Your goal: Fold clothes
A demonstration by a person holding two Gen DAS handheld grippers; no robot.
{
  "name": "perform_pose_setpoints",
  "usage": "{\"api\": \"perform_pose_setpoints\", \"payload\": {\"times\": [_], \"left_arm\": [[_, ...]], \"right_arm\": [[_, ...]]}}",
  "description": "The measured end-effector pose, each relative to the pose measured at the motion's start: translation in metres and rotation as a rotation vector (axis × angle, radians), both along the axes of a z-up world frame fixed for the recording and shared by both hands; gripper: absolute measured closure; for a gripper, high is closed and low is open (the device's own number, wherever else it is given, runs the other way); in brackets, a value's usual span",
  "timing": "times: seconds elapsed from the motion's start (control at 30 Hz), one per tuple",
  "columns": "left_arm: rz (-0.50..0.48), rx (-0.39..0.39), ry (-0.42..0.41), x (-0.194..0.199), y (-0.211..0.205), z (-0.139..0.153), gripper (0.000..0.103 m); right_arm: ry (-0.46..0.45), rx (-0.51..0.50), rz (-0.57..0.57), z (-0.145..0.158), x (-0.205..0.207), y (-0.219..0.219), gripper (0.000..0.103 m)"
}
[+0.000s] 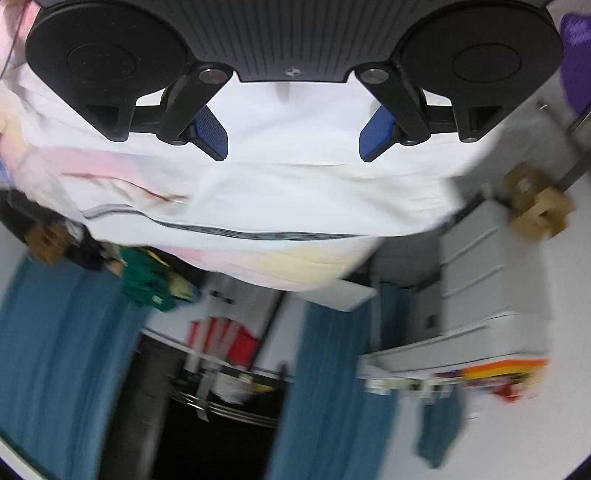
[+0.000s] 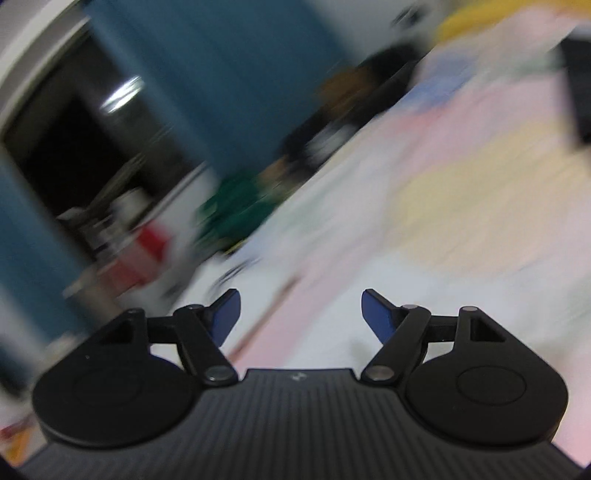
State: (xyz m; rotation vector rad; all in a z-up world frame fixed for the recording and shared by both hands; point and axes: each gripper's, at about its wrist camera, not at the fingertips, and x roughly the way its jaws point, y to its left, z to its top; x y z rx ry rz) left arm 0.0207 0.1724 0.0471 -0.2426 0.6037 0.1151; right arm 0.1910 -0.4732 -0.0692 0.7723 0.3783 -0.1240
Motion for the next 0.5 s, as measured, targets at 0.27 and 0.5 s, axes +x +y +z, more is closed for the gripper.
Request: {"api": "perform_pose_setpoints", "payload": {"times": [0.27,0.5], "left_arm": [[-0.1,0.108,0.054,0.153,-0.095,-0.057,0.028],[-0.133,0.226,0.046,0.263,-0.112,-0.134,0.036]], "right_arm": [[0.09,0.148,0.206,-0.051,0.102,0.041,0.028],[0.087,0.24,0.167,-0.093,0.188,0.022,0.029]]}}
